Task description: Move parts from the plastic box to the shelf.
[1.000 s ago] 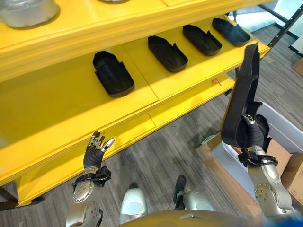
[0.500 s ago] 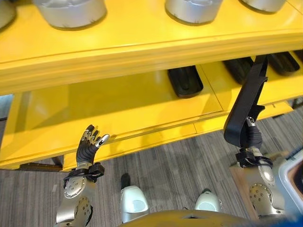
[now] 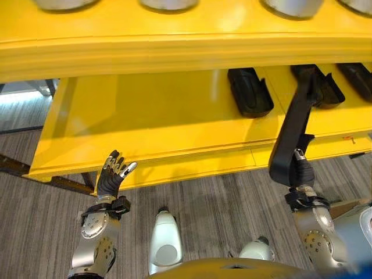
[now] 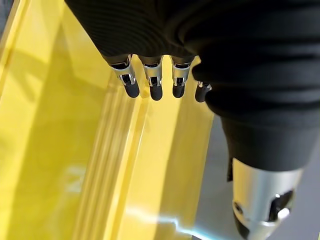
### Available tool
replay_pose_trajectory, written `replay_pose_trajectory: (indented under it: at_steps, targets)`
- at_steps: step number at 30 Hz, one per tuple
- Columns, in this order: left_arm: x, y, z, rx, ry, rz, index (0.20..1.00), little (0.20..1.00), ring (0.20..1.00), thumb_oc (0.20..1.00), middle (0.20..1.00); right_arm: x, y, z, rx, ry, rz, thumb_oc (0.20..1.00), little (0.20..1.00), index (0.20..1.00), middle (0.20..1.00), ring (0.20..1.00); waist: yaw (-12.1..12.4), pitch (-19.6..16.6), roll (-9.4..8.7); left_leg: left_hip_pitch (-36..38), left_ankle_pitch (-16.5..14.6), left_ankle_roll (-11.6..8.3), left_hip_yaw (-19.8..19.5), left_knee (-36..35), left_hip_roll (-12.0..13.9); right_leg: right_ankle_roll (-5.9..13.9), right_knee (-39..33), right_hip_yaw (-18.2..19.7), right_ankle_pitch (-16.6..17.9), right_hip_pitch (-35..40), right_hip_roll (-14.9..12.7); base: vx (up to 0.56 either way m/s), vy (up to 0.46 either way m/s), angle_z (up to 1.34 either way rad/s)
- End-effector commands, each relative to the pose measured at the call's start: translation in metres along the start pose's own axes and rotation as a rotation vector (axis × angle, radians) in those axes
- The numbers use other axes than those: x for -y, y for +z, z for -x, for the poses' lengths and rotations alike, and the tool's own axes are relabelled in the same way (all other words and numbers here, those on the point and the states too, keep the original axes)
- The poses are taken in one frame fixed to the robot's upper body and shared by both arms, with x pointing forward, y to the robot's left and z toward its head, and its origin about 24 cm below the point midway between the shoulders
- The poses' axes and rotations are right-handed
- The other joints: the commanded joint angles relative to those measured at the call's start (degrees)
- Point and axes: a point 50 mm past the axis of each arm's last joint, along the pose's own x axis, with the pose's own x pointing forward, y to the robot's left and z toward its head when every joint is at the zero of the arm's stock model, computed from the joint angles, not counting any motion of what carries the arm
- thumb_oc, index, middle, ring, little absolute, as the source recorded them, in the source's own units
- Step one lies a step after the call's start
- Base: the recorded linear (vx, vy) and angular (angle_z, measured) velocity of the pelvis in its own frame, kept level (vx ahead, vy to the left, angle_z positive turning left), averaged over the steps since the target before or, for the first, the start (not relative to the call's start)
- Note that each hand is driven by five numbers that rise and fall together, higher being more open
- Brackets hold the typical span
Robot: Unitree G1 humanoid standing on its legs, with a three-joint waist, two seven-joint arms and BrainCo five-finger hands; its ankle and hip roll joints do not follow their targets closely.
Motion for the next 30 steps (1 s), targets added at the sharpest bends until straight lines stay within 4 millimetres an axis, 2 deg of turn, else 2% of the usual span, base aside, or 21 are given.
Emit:
replay_pose_trajectory:
  at_steps: [1,2,3,4,5,6,10,11,16,22,27,28,30]
  targets:
    - [0.012,0.027,0.000,0.150,-0.055,-0.020,1.000,1.000,1.000,1.000,1.000,-0.019,0.051,-0.020,0.214,0.139,0.091,0.200,0.200,0.200,0.200,0.200,-1.93,2.02,1.09,12.43,3.27,0.46,3.25,-12.45,-0.73,7.64,-6.23,3.13,-1.84,-3.10,0.15,0.04,-0.128,-0.04]
    - [0.013,0.025,-0.002,0.140,-0.052,-0.010,1.000,1.000,1.000,1.000,1.000,-0.018,0.051,-0.018,0.214,0.137,0.086,0.200,0.200,0.200,0.200,0.200,-1.86,2.62,0.21,11.90,2.52,-0.40,2.62,-10.52,-0.60,7.45,-9.52,3.09,-4.56,-1.46,1.24,0.02,-0.109,-0.05]
    - [0.013,0.025,-0.002,0.140,-0.052,-0.010,1.000,1.000,1.000,1.000,1.000,-0.018,0.051,-0.018,0.214,0.137,0.086,0.200,0.200,0.200,0.200,0.200,-1.92,2.70,0.31,11.88,2.45,-0.43,2.49,-10.38,-0.51,7.42,-9.59,2.92,-4.57,-1.26,1.33,0.04,-0.133,0.03]
    - [0.020,0.021,-0.002,0.132,-0.065,0.017,1.000,1.000,1.000,1.000,1.000,-0.021,0.053,-0.018,0.209,0.159,0.103,0.200,0.200,0.200,0.200,0.200,-1.36,2.85,-1.25,10.15,2.24,-0.87,1.63,-6.95,-1.19,8.33,-7.27,2.91,-3.75,-0.16,-0.19,0.05,-0.170,0.31]
    - [0.021,0.017,-0.002,0.117,-0.063,0.039,1.000,1.000,1.000,1.000,1.000,-0.020,0.053,-0.017,0.207,0.164,0.103,0.200,0.200,0.200,0.200,0.200,-1.59,2.71,-1.52,9.97,3.06,-1.70,1.30,-8.09,0.23,7.39,-7.25,3.64,-8.09,0.79,2.70,0.06,-0.228,0.58]
    - [0.020,0.017,-0.001,0.118,-0.061,0.051,1.000,1.000,1.000,1.000,1.000,-0.018,0.054,-0.016,0.206,0.160,0.106,0.200,0.200,0.200,0.200,0.200,-1.40,2.49,-1.81,9.44,3.76,-2.35,0.80,-8.13,0.99,7.40,-7.32,3.48,-9.12,1.23,3.69,0.06,-0.192,0.67]
    - [0.016,0.011,0.007,0.089,-0.050,0.070,1.000,1.000,1.000,1.000,1.000,-0.016,0.054,-0.016,0.192,0.159,0.106,0.200,0.200,0.200,0.200,0.200,-0.70,1.62,-1.77,9.87,5.10,-3.45,0.02,-9.49,2.80,7.69,-7.00,2.52,-9.79,2.62,4.59,0.06,-0.129,0.10]
    - [0.013,0.010,0.008,0.078,-0.043,0.065,1.000,1.000,1.000,1.000,1.000,-0.017,0.055,-0.016,0.192,0.167,0.103,0.200,0.200,0.200,0.200,0.200,-0.36,1.19,-1.62,9.76,5.67,-3.73,-0.28,-10.11,3.77,7.39,-6.71,2.00,-11.20,2.76,5.36,0.04,-0.102,0.02]
    - [0.011,0.011,0.008,0.082,-0.029,0.064,1.000,1.000,1.000,1.000,1.000,-0.026,0.054,-0.021,0.181,0.210,0.111,0.200,0.200,0.200,0.200,0.200,0.24,1.16,-1.33,9.98,5.98,-3.95,-0.35,-10.56,4.53,7.17,-5.69,1.48,-12.68,2.79,5.66,0.01,-0.063,-0.01]
    - [0.015,0.012,0.008,0.080,-0.052,0.075,1.000,1.000,1.000,1.000,1.000,-0.051,0.060,-0.036,0.184,0.335,0.138,0.200,0.200,0.200,0.200,0.200,2.30,0.99,-1.14,9.88,6.56,-4.25,-1.28,-11.51,4.30,6.93,-4.57,0.50,-14.07,3.73,5.31,0.01,-0.043,0.04]
    - [0.019,0.016,0.005,0.091,-0.084,0.079,1.000,1.000,1.000,1.000,1.000,-0.088,0.066,-0.059,0.196,0.466,0.170,0.200,0.200,0.200,0.200,0.200,5.00,0.90,-0.95,9.47,6.97,-4.58,-2.38,-11.95,3.87,6.76,-4.06,-0.88,-14.66,4.81,4.90,0.00,-0.033,0.10]
    - [0.019,0.016,0.005,0.091,-0.084,0.079,1.000,1.000,1.000,1.000,1.000,-0.088,0.066,-0.059,0.197,0.466,0.170,0.200,0.200,0.200,0.200,0.200,4.89,0.82,-1.02,9.32,7.18,-4.52,-2.45,-12.09,3.75,6.76,-4.23,-0.99,-14.48,4.76,4.83,0.00,-0.033,0.23]
    - [0.020,0.018,0.004,0.093,-0.093,0.088,1.000,1.000,1.000,1.000,1.000,-0.107,0.065,-0.070,0.183,0.518,0.180,0.200,0.200,0.200,0.200,0.200,6.65,0.93,-0.88,8.98,7.20,-4.51,-3.14,-12.09,3.61,6.76,-3.93,-2.01,-14.53,5.43,4.60,0.00,-0.024,0.18]
